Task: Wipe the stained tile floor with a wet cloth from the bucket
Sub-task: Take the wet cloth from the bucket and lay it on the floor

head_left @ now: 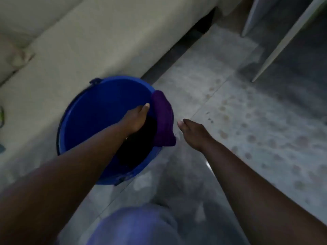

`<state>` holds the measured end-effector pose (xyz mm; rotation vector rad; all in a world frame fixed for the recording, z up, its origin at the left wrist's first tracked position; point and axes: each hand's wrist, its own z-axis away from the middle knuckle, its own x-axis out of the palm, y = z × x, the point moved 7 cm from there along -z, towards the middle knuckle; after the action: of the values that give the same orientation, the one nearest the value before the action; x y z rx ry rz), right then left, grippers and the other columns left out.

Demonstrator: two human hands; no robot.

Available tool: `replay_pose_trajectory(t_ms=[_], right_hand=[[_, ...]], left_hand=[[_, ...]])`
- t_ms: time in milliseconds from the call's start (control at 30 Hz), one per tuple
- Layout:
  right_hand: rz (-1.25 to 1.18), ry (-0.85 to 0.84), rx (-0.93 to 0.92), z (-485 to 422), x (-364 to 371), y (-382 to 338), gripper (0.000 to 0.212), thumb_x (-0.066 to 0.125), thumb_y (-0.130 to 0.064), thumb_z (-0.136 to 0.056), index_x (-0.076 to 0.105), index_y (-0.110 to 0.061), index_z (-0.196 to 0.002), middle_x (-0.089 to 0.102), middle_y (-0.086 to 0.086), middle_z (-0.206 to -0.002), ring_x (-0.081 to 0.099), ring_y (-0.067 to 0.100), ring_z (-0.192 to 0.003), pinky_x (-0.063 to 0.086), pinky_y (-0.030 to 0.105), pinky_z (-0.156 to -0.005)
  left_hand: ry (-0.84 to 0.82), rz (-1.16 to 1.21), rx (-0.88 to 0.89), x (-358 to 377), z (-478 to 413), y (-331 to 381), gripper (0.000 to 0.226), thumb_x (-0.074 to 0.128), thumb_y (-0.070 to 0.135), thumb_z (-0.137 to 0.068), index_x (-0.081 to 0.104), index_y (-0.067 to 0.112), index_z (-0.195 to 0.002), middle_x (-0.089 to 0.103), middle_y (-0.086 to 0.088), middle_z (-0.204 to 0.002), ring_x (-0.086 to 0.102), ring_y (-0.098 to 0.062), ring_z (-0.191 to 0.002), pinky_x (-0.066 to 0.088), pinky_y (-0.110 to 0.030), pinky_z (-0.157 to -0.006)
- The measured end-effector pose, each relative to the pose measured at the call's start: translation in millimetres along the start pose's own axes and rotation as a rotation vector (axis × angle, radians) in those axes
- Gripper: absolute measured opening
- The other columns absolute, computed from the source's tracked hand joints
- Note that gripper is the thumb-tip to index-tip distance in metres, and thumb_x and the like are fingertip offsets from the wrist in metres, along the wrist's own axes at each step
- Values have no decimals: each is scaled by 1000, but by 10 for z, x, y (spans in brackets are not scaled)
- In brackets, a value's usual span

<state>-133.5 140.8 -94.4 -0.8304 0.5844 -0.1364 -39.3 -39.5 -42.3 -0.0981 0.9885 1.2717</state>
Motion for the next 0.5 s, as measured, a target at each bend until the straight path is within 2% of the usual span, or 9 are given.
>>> replay_pose_trajectory(t_ms=[67,133,200,233,267,333,367,433,500], right_hand=[[-214,-28,-1,-249,308,53,62,31,-56,-102,53,-12,-141,56,10,-143,53,27,-129,40,31,-103],[-520,-83,16,-499,552,81,68,31,-64,-98,55,-14,-140,62,8,-132,59,27,-120,47,40,-103],[-877,-163,112,-669,732,152,71,37,-68,-94,58,-15,-136,67,5,-115,65,26,-105,54,40,-87],[-1000,-192,123,-758,789,207,70,43,-69,-92,59,-15,-135,68,7,-113,67,25,-102,56,40,-83],[-1095,-214,117,-783,822,235,71,50,-68,-89,59,-15,-135,69,9,-117,68,25,-105,57,41,-87],[-1169,-268,70,-780,873,254,76,64,-62,-81,56,-14,-139,69,11,-127,68,25,-115,53,42,-101],[-1168,-283,52,-761,875,254,77,69,-58,-79,55,-13,-140,69,11,-128,68,25,-116,51,42,-104],[-1140,-258,23,-724,815,249,65,70,-46,-85,58,-9,-136,70,14,-125,68,27,-114,53,44,-102],[-1131,-210,-18,-686,685,249,47,69,-31,-91,62,-7,-131,71,16,-122,68,30,-113,55,44,-98]], left_hand=[[-65,114,-15,206,-140,-129,71,15,63,-98,41,21,-149,44,-10,-153,47,-26,-137,30,-41,-118],[-99,217,-15,369,-231,-159,74,12,65,-97,44,20,-147,50,-7,-149,50,-22,-133,28,-42,-121],[-111,295,4,508,-274,-126,72,9,62,-99,47,20,-144,57,-2,-136,55,-16,-122,31,-38,-117],[-125,354,11,576,-293,-113,72,10,63,-98,46,21,-143,59,-1,-129,58,-15,-115,36,-37,-112],[-133,435,8,636,-283,-98,72,12,65,-97,46,22,-143,61,0,-121,60,-13,-107,40,-36,-105],[-141,562,-30,696,-262,-122,70,20,68,-95,46,23,-142,62,0,-112,62,-12,-98,45,-33,-91],[-138,603,-57,706,-238,-132,68,24,68,-95,49,23,-140,63,-2,-113,63,-13,-97,47,-31,-85],[-127,636,-106,701,-170,-126,56,33,63,-96,60,21,-122,67,-4,-114,65,-15,-95,50,-30,-78],[-56,659,-135,634,-68,-72,39,41,50,-100,65,20,-100,72,-5,-104,68,-15,-86,51,-30,-71]])
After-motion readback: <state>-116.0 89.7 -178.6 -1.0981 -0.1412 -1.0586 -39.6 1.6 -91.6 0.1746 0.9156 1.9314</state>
